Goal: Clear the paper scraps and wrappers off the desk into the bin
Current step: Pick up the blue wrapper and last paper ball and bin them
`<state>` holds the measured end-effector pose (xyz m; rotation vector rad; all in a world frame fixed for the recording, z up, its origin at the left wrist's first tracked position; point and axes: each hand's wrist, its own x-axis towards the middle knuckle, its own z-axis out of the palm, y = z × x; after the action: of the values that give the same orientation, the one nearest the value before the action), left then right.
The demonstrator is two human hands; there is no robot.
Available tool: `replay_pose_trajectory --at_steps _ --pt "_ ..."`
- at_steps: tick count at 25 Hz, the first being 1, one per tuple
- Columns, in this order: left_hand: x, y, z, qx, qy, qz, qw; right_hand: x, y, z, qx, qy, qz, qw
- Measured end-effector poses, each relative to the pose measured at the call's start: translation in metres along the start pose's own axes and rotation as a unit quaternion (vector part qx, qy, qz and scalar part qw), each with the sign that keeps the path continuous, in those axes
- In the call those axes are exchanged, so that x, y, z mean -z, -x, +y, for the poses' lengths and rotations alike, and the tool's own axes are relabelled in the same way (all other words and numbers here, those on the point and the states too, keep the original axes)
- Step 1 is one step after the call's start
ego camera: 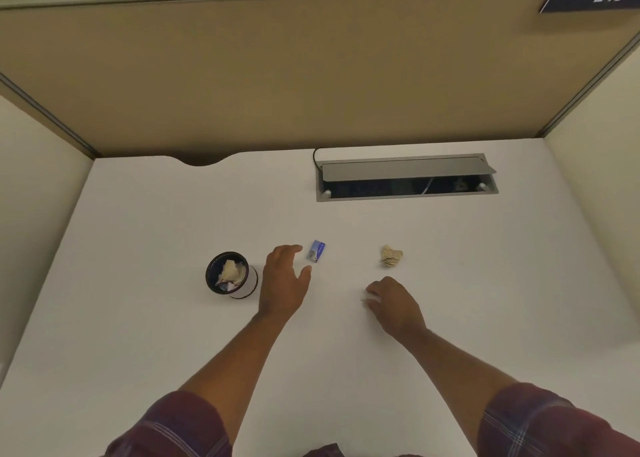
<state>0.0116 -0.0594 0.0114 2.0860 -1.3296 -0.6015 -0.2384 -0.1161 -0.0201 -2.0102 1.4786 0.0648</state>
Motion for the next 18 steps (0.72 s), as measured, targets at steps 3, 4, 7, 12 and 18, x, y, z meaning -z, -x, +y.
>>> replay_pose_trajectory --at_steps 3,4,7,12,18 --pt "-0.015 -0.011 -0.001 0.062 0.007 -0.038 0.997 -0.005 -0.004 0.000 0.019 0.024 0.007 1.000" --pt "-0.019 -0.014 -0.002 0.080 0.009 -0.047 0.996 -0.006 -0.005 0.000 0.034 0.042 0.013 0.998" --pt "-0.029 -0.027 -0.005 0.112 0.004 -0.076 0.991 -0.010 -0.008 0.002 0.082 0.098 0.032 0.991" --pt "-0.041 -0.047 0.002 0.119 -0.031 -0.063 0.990 -0.009 -0.007 0.006 0.107 0.131 0.101 0.980" --pt "-0.046 -0.057 0.016 0.115 -0.133 -0.069 0.982 0.020 -0.022 0.012 0.039 0.050 0.206 0.977"
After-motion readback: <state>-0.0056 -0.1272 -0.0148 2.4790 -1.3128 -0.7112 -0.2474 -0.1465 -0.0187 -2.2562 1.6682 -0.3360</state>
